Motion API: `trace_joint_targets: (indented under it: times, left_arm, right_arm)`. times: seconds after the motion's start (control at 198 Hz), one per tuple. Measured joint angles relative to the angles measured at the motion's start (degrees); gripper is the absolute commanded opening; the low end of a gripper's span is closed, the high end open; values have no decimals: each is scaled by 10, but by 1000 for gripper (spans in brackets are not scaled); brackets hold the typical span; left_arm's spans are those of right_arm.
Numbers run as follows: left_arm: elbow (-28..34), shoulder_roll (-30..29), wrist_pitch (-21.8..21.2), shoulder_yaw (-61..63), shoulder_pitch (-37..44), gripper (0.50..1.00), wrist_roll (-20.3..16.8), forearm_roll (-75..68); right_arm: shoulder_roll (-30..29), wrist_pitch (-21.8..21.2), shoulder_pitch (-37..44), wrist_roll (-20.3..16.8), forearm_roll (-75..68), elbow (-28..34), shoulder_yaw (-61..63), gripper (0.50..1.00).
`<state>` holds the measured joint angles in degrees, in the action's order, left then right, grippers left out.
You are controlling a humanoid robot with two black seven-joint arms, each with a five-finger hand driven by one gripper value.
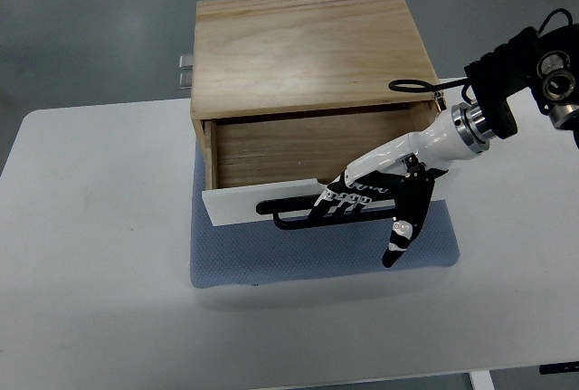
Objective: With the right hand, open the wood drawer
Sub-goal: 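Pull the upper drawer toward the robot with the right hand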
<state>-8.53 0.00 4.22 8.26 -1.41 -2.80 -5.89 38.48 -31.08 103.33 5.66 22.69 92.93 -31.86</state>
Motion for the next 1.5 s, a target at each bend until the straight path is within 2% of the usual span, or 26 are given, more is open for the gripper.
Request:
trace_joint_targets:
  times: [0.618, 1.002, 1.498]
  left_arm:
    - [0, 0, 0, 0, 0, 1000, 0, 0]
    - [0, 0, 0, 0, 0, 1000, 0, 0]
    - [0, 0, 0, 0, 0, 1000, 0, 0]
  right_arm:
    - [7, 72, -43, 1, 0, 0, 27, 932]
    - [22, 88, -60, 2, 2, -1, 37, 932]
    - [31, 84, -83, 6, 15, -1, 69, 932]
